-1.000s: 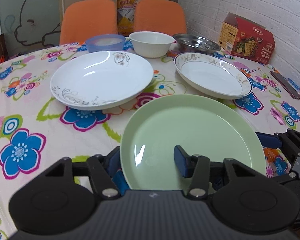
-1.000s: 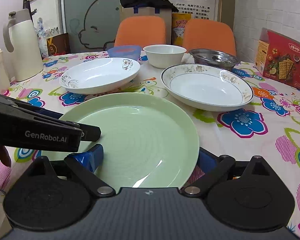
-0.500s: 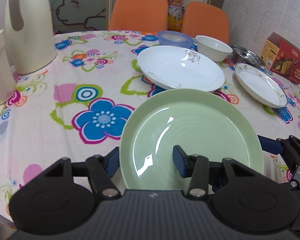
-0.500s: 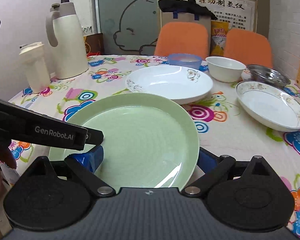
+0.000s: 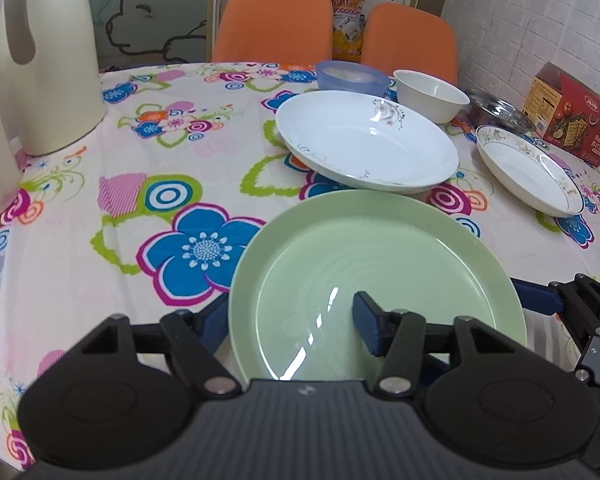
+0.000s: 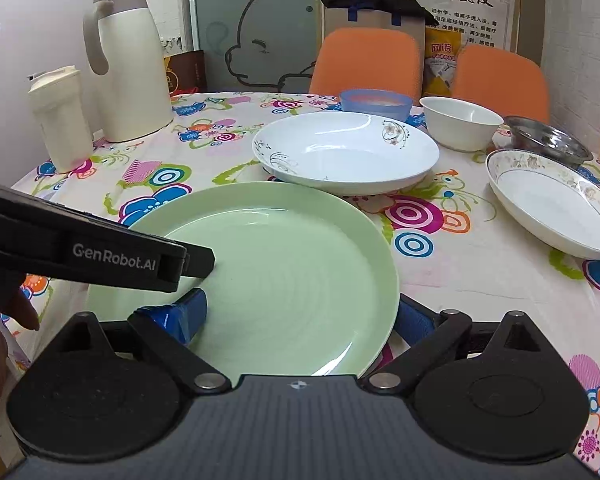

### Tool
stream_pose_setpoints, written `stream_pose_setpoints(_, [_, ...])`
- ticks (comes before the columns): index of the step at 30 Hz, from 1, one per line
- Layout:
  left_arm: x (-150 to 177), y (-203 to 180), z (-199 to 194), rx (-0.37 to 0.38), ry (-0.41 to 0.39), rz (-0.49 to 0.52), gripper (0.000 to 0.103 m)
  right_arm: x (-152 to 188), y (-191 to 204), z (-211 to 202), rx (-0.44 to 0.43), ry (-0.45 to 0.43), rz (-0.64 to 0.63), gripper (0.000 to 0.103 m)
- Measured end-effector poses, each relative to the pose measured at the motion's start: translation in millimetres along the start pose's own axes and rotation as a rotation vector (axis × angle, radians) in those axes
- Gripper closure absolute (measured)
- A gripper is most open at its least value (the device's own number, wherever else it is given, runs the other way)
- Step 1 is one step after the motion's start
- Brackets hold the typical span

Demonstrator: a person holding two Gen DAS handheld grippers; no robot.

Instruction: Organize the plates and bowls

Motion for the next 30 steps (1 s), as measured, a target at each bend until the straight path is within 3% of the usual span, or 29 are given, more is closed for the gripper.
stream_pose_setpoints(3, [1.6, 5.6, -8.9, -0.007, -0.021, -0.024, 0.030, -3.9, -10.6, -11.3, -0.033, -0.004, 0.037, 0.019])
stream_pose_setpoints(8, [-2.4, 20.2, -19.0, -0.065, -0.045, -0.048, 0.030, -14.0, -39.0, -34.2, 0.039, -0.067, 0.098, 0.019])
stream_pose_setpoints(14, [-12.9, 21.4, -17.1, -0.073, -0.052, -0.048, 0.030, -10.0, -55.3, -36.6, 0.076, -0.048, 0.153, 0.019])
stream_pose_setpoints(22, [-30.4, 17.3, -17.8, -0.069, -0.080, -0.025, 0.030, -16.1, -54.0, -38.3, 0.095, -0.038, 0.117, 0.019])
stream_pose_setpoints(30, [-55.4, 25.6, -5.9, -0.086, -0.091, -0.002, 0.029, -48.6, -60.8, -21.7, 0.116, -0.074, 0.080, 0.019])
Point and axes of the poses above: each gripper's, at about its wrist camera, not at the fingertips, and z roughly the way its jaws point, y to its left, x to its underside, the point moved 5 cm from there along z, roughly the way its jaws point, and after that the axes turned 12 degrees about z, right-handed, at the moved point
